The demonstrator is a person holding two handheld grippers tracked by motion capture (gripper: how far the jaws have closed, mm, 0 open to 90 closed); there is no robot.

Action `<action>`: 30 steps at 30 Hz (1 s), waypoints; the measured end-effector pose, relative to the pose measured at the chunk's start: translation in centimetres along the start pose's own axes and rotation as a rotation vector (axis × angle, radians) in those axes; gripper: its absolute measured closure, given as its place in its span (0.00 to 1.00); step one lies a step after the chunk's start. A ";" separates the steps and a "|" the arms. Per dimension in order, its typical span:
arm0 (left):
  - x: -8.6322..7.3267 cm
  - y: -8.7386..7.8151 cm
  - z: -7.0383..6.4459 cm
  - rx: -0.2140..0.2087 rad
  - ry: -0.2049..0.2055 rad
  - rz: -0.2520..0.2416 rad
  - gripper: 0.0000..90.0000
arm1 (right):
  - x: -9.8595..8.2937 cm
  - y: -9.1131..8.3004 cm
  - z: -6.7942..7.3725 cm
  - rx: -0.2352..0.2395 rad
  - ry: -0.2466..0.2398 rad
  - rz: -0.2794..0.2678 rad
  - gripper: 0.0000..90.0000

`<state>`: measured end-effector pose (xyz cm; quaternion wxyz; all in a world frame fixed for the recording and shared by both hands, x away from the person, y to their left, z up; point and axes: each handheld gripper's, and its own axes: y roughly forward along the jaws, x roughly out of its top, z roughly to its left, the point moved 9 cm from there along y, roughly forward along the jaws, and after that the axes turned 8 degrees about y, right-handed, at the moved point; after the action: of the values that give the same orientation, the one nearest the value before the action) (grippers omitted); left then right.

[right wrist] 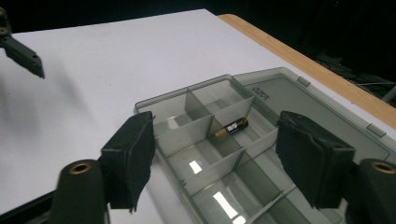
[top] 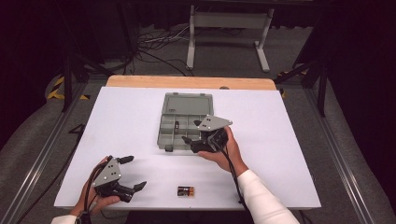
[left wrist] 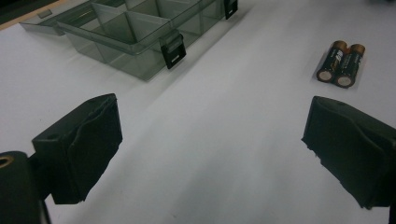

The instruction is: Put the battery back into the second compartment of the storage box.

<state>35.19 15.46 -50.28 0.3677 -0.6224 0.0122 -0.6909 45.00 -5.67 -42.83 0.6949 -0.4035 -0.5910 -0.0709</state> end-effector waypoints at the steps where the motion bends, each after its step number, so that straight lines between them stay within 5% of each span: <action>1: 0.0 0.0 -0.1 -0.002 0.001 0.001 0.06 | -0.1 -0.1 0.1 0.001 -0.001 0.004 0.30; 7: 0.0 0.0 0.0 0.003 0.002 0.002 0.05 | -1.3 -1.0 0.9 0.003 -0.020 0.026 0.21; 30: 0.0 0.1 0.2 0.009 0.005 0.004 0.05 | -4.6 -3.2 3.9 0.103 -0.050 0.053 0.16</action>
<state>35.44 15.42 -50.27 0.3717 -0.6189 0.0112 -0.6918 38.80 -7.02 -45.46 0.7014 -0.3845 -0.6001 -0.0121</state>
